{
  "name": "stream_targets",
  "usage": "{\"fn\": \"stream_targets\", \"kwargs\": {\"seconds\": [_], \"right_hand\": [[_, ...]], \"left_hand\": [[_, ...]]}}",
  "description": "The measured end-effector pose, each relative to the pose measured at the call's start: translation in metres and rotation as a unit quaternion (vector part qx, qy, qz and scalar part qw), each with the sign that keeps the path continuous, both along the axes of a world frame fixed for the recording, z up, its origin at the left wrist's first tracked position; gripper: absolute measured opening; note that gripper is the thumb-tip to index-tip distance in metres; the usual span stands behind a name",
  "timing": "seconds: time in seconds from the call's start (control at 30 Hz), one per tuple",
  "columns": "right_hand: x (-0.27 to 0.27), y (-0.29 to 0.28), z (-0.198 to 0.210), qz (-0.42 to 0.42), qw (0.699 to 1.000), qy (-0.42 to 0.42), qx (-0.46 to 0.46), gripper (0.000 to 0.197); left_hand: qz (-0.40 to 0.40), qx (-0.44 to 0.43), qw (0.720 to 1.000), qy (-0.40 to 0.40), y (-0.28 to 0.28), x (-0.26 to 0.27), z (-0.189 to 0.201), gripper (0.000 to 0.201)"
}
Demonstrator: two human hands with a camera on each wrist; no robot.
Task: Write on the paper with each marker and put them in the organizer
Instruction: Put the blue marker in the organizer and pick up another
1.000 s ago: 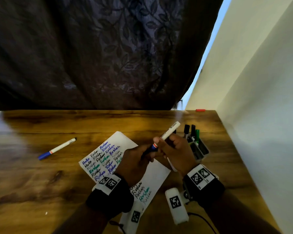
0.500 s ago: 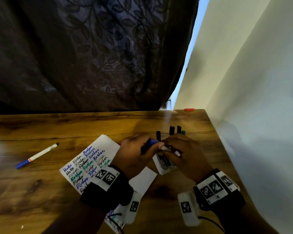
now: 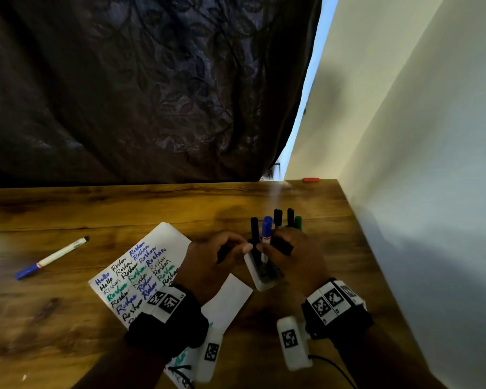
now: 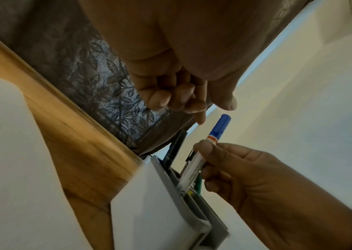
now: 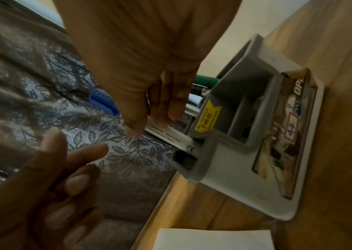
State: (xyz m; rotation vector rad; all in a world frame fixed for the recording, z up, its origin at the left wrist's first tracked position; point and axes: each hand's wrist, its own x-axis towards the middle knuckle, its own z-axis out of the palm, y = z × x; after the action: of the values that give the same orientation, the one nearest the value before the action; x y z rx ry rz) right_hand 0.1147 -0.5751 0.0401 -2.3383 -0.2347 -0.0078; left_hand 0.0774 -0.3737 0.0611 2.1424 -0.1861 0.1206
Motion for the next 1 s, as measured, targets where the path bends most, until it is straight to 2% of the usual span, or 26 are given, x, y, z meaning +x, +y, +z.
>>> {"fn": "stream_targets", "kwargs": {"seconds": [0.3,0.47,0.6,0.7,0.83,1.0], "right_hand": [[0.002,0.002,-0.008,0.014,1.0,0.01,0.023,0.031],[0.001,0.002,-0.002,-0.013,0.999,-0.007,0.037,0.026],[-0.003,0.006,0.009,-0.03,0.998,-0.058,0.024,0.026],[-0.009,0.019,0.02,-0.028,0.994,-0.091,0.048,0.017],[-0.019,0.054,0.03,0.029,0.992,-0.096,0.071,0.016],[-0.028,0.101,0.022,0.105,0.989,-0.068,0.075,0.016]], "left_hand": [[0.011,0.01,1.0,0.028,0.009,-0.003,-0.012,0.038],[0.025,0.019,0.999,0.044,0.014,-0.005,-0.019,0.037],[0.034,0.041,0.997,0.047,0.024,-0.007,-0.019,0.036],[0.039,0.066,0.995,0.06,0.037,-0.011,-0.02,0.027],[0.054,0.097,0.991,0.069,0.063,-0.021,-0.024,0.024],[0.112,0.106,0.985,0.075,0.126,-0.033,-0.039,0.02]]}}
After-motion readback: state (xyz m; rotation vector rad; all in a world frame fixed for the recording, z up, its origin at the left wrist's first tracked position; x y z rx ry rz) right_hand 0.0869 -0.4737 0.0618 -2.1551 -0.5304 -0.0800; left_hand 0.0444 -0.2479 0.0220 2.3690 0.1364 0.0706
